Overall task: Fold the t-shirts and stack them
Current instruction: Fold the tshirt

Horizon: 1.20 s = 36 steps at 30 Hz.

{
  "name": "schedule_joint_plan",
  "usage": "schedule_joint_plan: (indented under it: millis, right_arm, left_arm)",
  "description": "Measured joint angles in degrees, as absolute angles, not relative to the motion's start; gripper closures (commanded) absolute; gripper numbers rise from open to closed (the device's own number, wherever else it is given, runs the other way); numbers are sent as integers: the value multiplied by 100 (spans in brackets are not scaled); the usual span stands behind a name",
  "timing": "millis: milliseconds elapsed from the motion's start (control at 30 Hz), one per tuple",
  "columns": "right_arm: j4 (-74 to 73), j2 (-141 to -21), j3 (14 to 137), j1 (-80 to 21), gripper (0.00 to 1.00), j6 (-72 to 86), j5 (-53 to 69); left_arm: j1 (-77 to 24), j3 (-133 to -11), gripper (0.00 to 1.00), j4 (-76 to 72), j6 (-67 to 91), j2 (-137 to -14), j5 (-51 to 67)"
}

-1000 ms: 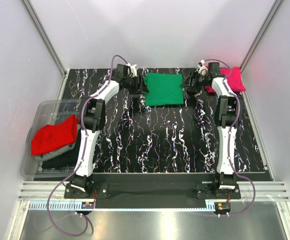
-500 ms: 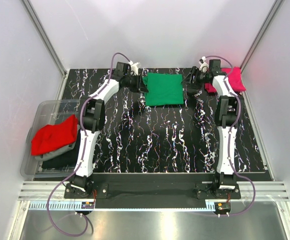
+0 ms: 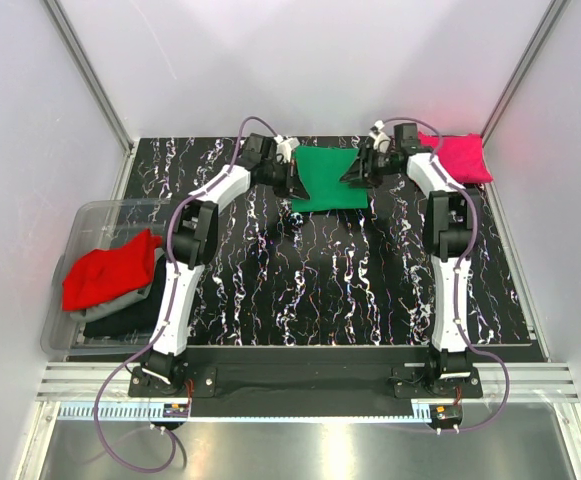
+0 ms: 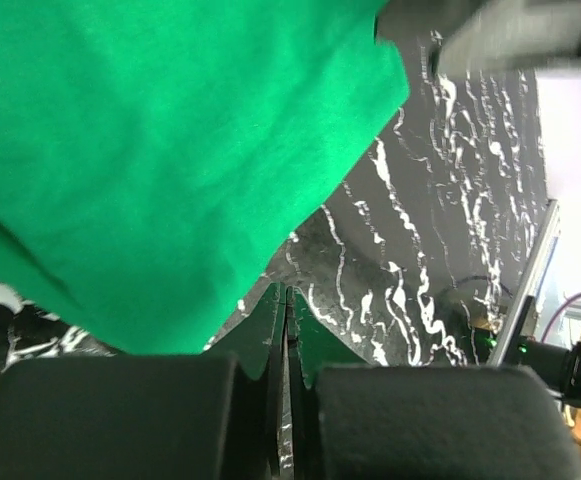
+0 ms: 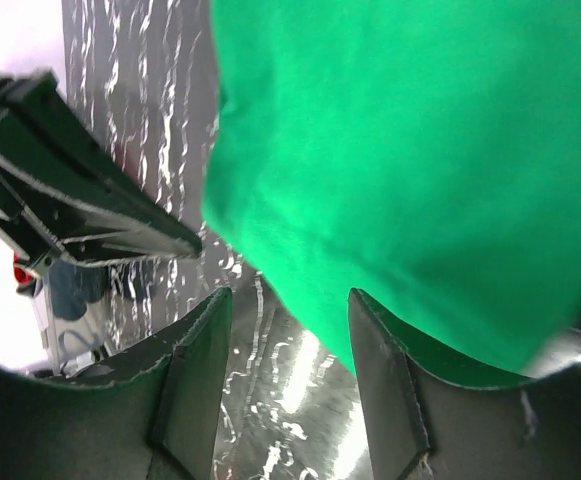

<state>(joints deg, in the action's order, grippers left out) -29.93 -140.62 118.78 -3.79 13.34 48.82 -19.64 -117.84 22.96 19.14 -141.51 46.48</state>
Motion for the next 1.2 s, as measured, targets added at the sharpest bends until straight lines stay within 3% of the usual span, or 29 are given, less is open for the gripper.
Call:
schedule_joint_plan:
  millis: [800, 1200]
  right_arm:
    - [-3284, -13773, 10630, -489, 44, 860, 4910]
    - [-3339, -13699, 10527, -499, 44, 766, 4912]
  left_arm:
    - [-1905, -10709, 100, 2906, 1476, -13775, 4431]
    - [-1988, -11806, 98, 2707, 1544, -13847, 4298]
